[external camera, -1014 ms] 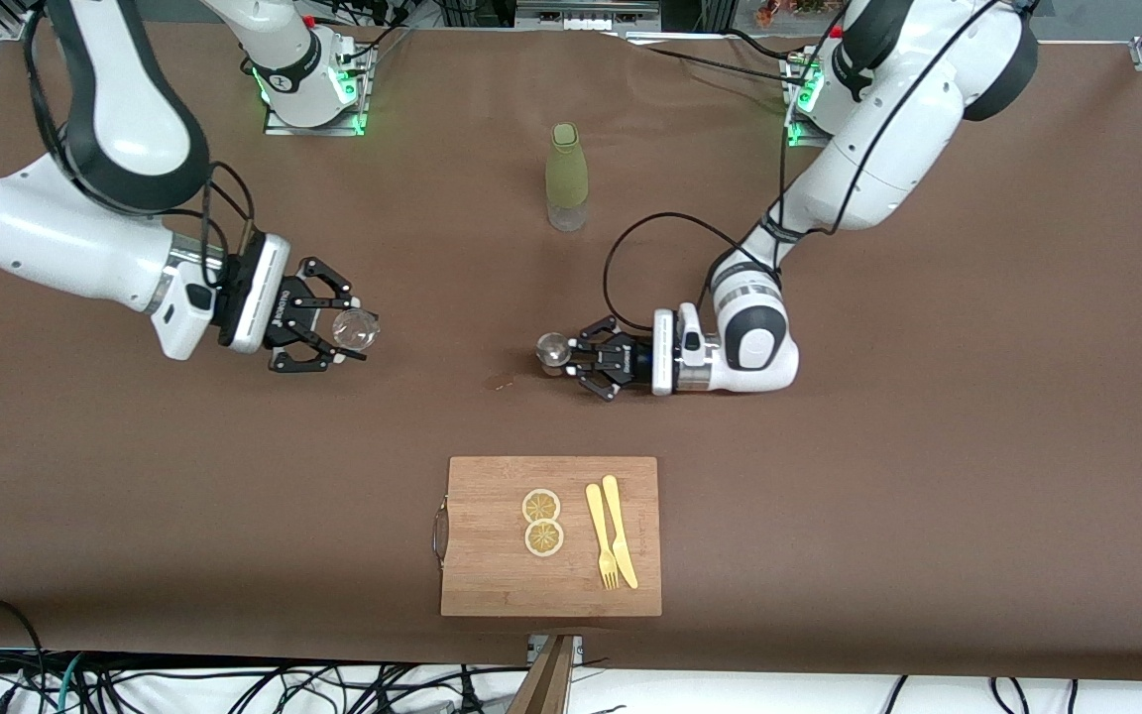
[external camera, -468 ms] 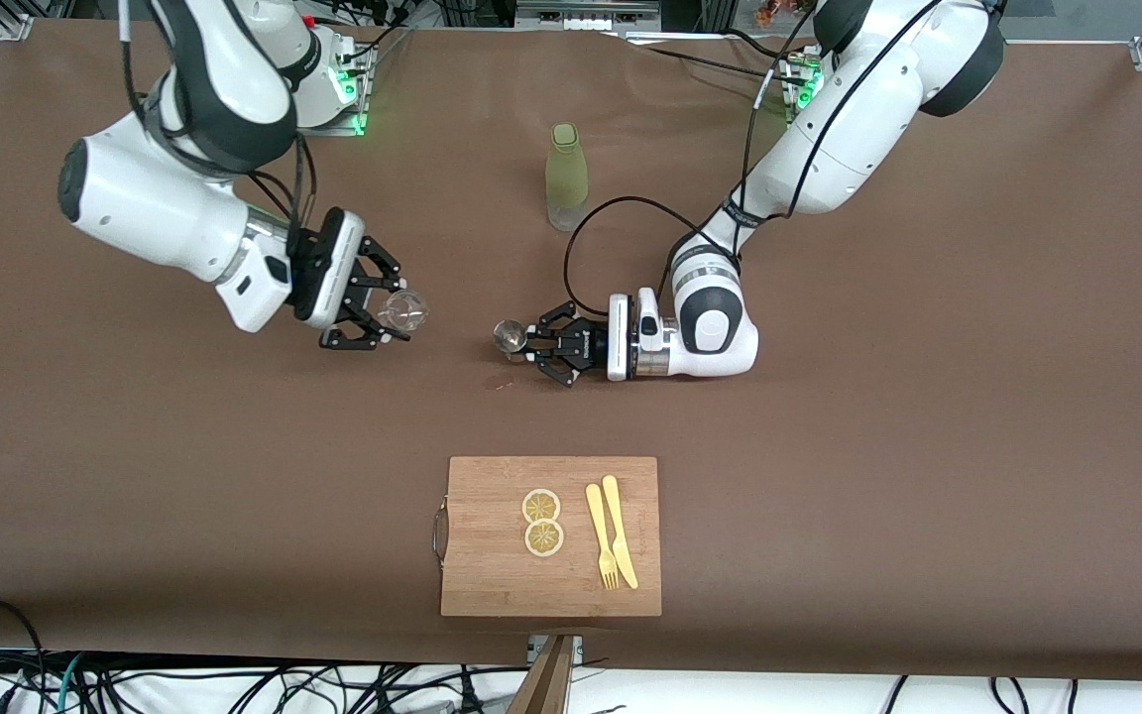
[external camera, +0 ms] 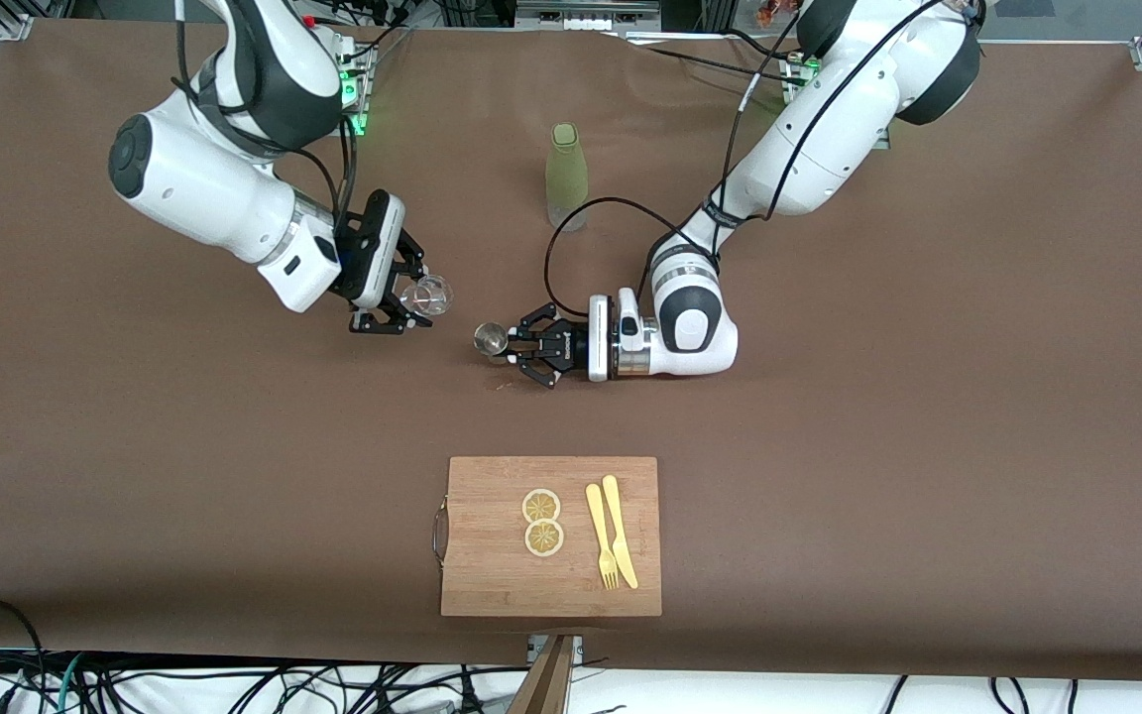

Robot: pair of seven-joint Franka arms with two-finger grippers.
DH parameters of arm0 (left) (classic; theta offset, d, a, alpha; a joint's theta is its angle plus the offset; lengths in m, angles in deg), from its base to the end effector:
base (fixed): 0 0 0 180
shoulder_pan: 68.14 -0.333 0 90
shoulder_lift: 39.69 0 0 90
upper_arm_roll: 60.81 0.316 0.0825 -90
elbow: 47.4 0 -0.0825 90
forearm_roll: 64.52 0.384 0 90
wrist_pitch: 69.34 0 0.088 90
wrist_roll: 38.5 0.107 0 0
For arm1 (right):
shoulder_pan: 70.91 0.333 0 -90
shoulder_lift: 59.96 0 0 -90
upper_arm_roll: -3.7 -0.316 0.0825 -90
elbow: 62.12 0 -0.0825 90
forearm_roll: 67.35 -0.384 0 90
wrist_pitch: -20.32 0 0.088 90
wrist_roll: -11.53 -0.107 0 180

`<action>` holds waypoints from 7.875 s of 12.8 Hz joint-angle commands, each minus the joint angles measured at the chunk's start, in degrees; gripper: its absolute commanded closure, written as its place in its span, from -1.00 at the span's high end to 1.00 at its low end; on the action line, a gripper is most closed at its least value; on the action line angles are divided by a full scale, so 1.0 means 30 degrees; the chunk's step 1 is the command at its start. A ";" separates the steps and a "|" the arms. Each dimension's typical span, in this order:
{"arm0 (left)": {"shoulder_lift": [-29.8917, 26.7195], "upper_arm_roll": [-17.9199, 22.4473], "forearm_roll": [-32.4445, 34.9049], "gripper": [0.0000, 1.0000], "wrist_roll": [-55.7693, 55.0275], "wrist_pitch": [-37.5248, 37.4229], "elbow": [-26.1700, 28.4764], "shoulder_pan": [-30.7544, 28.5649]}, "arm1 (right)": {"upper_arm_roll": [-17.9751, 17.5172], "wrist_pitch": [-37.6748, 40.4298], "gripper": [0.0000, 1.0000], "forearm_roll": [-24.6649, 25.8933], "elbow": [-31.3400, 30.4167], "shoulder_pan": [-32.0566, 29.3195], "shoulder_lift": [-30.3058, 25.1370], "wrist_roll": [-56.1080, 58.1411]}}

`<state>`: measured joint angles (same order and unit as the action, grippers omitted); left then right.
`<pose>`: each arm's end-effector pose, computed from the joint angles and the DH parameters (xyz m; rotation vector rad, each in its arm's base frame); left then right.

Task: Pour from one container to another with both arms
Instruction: 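Lift the glass with the right gripper while the left gripper raises the jigger, then tilt the glass with the right gripper, pouring water into the jigger, then tip the glass upright with the right gripper while the left gripper withdraws, then set the glass down with the right gripper while the left gripper lowers the jigger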

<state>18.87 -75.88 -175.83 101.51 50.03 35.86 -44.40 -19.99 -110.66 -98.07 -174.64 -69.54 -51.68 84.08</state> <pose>0.5548 -0.4581 0.1137 1.3103 -1.0518 1.1002 0.5467 0.2600 0.4289 -2.1021 -1.7247 -0.5004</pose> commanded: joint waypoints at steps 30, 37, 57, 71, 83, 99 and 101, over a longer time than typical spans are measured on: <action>0.1249 0.0101 -0.1012 -1.00 0.3487 0.1195 -0.1563 0.0759 | -0.0336 -0.2190 -0.22 1.0179 0.1092 0.2151 0.3186 -0.7338; 0.1278 0.0131 -0.0953 -1.00 0.3780 0.1166 -0.1505 0.0759 | -0.0307 -0.2219 -0.22 1.0387 0.1121 0.2211 0.3362 -0.7545; 0.0723 0.0658 -0.0690 -1.00 0.3809 0.0990 -0.1155 0.0087 | -0.0219 -0.3889 -0.22 0.6994 -0.0343 0.1069 0.1782 -0.7459; -0.3115 0.2351 0.6270 -1.00 0.5333 -0.6385 0.5263 -0.6707 | 0.4872 0.2491 -0.21 -0.5133 0.0505 -0.0279 0.2188 0.6855; -0.3996 1.0819 1.3659 -1.00 0.5479 -1.5792 0.7285 -0.9023 | 0.7398 0.7593 -0.20 -1.1027 0.2730 -0.2767 0.9508 2.1246; -0.0482 1.2318 1.5863 -1.00 1.1131 -1.8522 0.5117 -1.2044 | 0.8364 0.8885 0.56 -1.2318 0.4431 -0.3824 1.3674 2.6176; 0.0133 1.2289 1.5834 -1.00 1.1250 -1.8492 0.4504 -1.2073 | 0.8597 0.8914 0.99 -1.2289 0.4344 -0.3824 1.3558 2.5913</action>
<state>16.57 -39.23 -130.42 121.70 -3.78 51.82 -80.18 5.10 -84.85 -134.22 -162.44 -80.65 -11.58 162.06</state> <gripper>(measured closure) 0.797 0.313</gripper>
